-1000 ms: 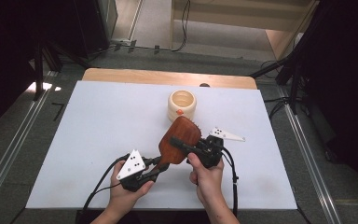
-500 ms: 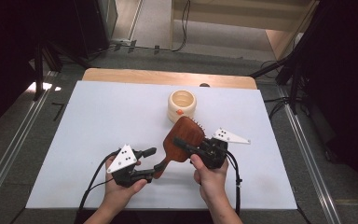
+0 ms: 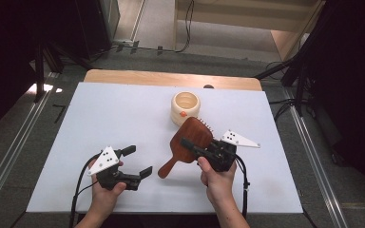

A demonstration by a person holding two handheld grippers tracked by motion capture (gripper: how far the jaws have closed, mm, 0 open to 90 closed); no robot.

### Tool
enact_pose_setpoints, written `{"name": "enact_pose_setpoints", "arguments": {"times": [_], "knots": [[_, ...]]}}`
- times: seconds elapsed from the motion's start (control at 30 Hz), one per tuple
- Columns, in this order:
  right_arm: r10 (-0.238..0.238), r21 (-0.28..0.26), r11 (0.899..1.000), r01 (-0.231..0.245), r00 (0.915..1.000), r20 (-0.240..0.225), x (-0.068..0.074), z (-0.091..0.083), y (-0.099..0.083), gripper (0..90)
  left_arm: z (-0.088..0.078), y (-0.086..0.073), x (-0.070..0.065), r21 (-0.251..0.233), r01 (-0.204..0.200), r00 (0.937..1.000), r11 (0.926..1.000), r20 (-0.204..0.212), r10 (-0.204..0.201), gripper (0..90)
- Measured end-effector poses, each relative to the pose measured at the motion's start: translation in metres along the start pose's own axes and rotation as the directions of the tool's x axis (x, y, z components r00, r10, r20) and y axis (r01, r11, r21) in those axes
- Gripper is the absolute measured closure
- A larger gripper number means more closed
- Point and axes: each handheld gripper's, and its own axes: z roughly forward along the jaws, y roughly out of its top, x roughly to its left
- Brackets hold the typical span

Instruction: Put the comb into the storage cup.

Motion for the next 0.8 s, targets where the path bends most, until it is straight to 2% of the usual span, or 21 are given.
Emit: {"name": "enact_pose_setpoints", "arguments": {"times": [0.03,0.27,0.33,0.53,0.73,0.8], "knots": [[-0.002,0.001,1.0,0.002,1.0,0.002,0.001,0.0,0.0,53.2,-0.002,-0.001,0.002,-0.004,0.005,1.0,1.0,-0.006,-0.005,0.3],[-0.018,-0.003,1.0,0.018,0.9998,0.012,0.002,-0.001,0.001,53.3,-0.02,-0.005,0.021,-0.03,0.02,0.9978,0.9993,-0.063,-0.022,0.0],[-0.021,-0.005,1.0,0.021,0.9997,0.014,0.002,-0.001,0.002,53.3,-0.026,-0.007,0.025,-0.035,0.016,0.9955,0.9993,-0.093,-0.019,0.0],[-0.039,-0.008,0.999,0.04,0.999,0.02,0.004,-0.005,0.006,53.3,-0.041,-0.013,0.038,-0.046,0.024,0.99,0.9986,-0.138,-0.03,0.0],[-0.07,-0.009,0.997,0.07,0.997,0.033,0.006,-0.008,0.01,53.3,-0.051,-0.019,0.044,-0.027,0.012,0.9843,0.9996,-0.176,-0.016,0.0],[-0.07,-0.008,0.997,0.071,0.9969,0.036,0.005,-0.009,0.01,53.3,-0.055,-0.02,0.046,-0.025,0.021,0.9824,0.9995,-0.185,-0.025,0.0]]}}
